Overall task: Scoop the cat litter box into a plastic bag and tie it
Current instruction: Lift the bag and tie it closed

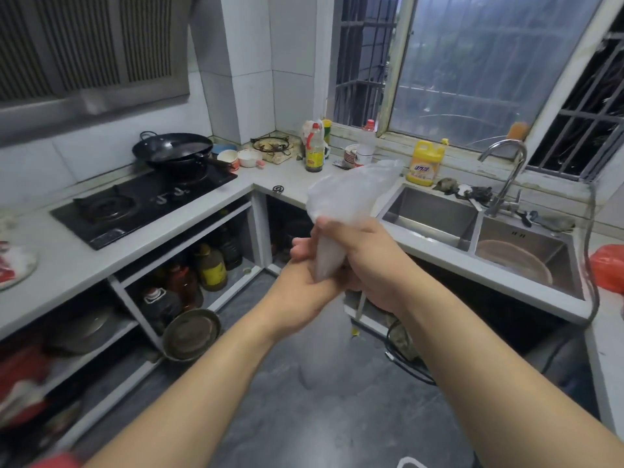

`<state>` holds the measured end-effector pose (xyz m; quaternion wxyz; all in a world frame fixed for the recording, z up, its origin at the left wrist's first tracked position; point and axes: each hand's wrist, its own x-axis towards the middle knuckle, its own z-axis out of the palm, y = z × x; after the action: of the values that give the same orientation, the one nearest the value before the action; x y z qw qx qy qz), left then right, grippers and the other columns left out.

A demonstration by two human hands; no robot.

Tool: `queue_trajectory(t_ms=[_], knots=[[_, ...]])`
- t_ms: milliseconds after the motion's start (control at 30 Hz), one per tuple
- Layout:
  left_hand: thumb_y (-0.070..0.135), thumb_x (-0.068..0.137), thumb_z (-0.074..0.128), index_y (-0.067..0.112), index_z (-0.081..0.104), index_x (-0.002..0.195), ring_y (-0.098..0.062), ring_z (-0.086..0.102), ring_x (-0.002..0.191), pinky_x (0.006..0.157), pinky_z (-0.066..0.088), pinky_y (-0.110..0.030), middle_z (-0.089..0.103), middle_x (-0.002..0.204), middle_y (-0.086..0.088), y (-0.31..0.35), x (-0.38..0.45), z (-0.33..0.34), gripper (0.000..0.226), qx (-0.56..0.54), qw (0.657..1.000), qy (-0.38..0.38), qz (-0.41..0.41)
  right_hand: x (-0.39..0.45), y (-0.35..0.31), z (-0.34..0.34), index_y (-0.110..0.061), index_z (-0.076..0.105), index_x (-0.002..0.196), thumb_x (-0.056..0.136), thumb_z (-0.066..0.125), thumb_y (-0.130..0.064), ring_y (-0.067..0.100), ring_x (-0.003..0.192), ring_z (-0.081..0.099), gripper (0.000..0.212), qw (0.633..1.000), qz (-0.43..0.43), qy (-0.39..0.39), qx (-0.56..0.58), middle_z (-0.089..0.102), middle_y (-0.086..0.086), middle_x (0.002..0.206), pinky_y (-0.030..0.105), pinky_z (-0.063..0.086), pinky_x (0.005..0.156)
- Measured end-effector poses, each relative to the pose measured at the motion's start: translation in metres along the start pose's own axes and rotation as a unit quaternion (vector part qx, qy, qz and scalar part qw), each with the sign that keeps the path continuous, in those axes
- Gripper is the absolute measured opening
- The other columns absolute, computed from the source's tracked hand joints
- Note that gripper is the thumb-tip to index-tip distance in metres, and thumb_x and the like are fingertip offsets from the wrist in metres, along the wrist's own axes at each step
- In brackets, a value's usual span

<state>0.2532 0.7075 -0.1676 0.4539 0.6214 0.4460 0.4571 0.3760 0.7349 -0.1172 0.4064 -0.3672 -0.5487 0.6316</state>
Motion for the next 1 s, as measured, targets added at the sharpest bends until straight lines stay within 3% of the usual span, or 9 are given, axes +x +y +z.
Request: queue_trajectory(t_ms=[67,167,267,333,400,500,600,700,1000], knots=[[0.008,0.095,0.066,0.015,0.074,0.095,-0.011,0.073,0.095,0.083,0.058,-0.025,0.076,0.092,-0.002,-0.004,-0.006,-0.010,0.011,-0.010,1.000,0.010,0.003,0.002,0.000,0.012,-0.002,0.061,0.099,0.102,0.054,-0.022,0.042,0.095,0.071,0.022,1.000,-0.005,-0.006,0.029,0.071,0.023,0.081,0.045,0.062,0.079],[0.004,0.089,0.072,0.005,0.073,0.088,-0.031,0.074,0.089,0.093,0.057,-0.049,0.075,0.085,-0.017,-0.014,-0.015,-0.026,0.002,-0.055,0.998,0.027,-0.012,0.009,0.001,0.030,-0.004,0.061,0.097,0.102,0.055,-0.023,0.036,0.077,0.069,0.021,0.999,-0.027,-0.011,0.020,0.062,0.011,0.065,0.058,0.054,0.086],[0.011,0.085,0.079,0.007,0.071,0.078,-0.020,0.072,0.077,0.082,0.058,-0.039,0.074,0.076,-0.009,-0.027,-0.021,-0.039,0.011,-0.031,0.997,0.055,-0.040,0.018,-0.003,0.048,-0.003,0.058,0.082,0.102,0.056,-0.019,0.026,0.062,0.061,0.026,0.998,-0.034,-0.038,0.041,0.051,0.006,0.058,0.054,0.055,0.083],[0.014,0.085,0.080,0.004,0.069,0.079,-0.011,0.065,0.069,0.067,0.051,-0.024,0.069,0.072,0.001,-0.034,-0.026,-0.048,0.015,-0.019,0.996,0.076,-0.045,0.025,-0.006,0.063,-0.008,0.054,0.074,0.101,0.058,-0.018,0.022,0.055,0.055,0.029,0.997,-0.028,-0.045,0.053,0.046,0.004,0.055,0.044,0.054,0.068],[0.015,0.086,0.079,0.006,0.071,0.084,-0.006,0.065,0.072,0.067,0.047,-0.018,0.071,0.077,0.008,-0.038,-0.031,-0.061,0.012,-0.012,0.996,0.076,-0.041,0.033,-0.008,0.080,-0.011,0.054,0.078,0.100,0.060,-0.018,0.020,0.052,0.050,0.024,0.997,-0.033,-0.045,0.061,0.043,0.002,0.054,0.034,0.046,0.057],[0.017,0.085,0.080,0.018,0.074,0.096,-0.001,0.070,0.086,0.072,0.050,-0.014,0.076,0.091,0.013,-0.045,-0.042,-0.085,0.012,0.021,0.996,0.077,-0.039,0.044,-0.007,0.109,-0.011,0.052,0.079,0.098,0.062,-0.021,0.020,0.053,0.047,0.024,0.997,-0.049,-0.049,0.032,0.041,0.003,0.057,0.032,0.041,0.055],[0.025,0.081,0.072,0.030,0.070,0.097,-0.005,0.068,0.090,0.075,0.053,-0.024,0.073,0.093,0.012,-0.053,-0.052,-0.109,0.017,0.081,0.989,0.105,-0.058,0.056,-0.003,0.138,-0.010,0.052,0.073,0.097,0.064,-0.022,0.022,0.053,0.045,0.029,0.996,-0.065,-0.058,0.000,0.043,0.007,0.061,0.033,0.039,0.054],[0.026,0.079,0.065,0.028,0.067,0.095,-0.010,0.065,0.093,0.079,0.056,-0.032,0.070,0.105,0.007,-0.063,-0.061,-0.137,0.016,0.119,0.983,0.117,-0.083,0.067,-0.002,0.165,-0.014,0.055,0.078,0.094,0.068,-0.025,0.019,0.052,0.043,0.024,0.996,-0.066,-0.056,-0.021,0.045,0.007,0.064,0.035,0.037,0.056],[0.025,0.082,0.065,0.044,0.064,0.087,-0.015,0.070,0.094,0.089,0.057,-0.048,0.074,0.091,0.006,-0.079,-0.105,-0.209,0.020,0.051,0.980,0.174,-0.087,0.103,-0.004,0.234,-0.017,0.057,0.087,0.098,0.062,-0.028,0.009,0.049,0.036,0.016,0.994,0.004,-0.040,0.099,0.038,-0.004,0.061,0.026,0.032,0.056]])
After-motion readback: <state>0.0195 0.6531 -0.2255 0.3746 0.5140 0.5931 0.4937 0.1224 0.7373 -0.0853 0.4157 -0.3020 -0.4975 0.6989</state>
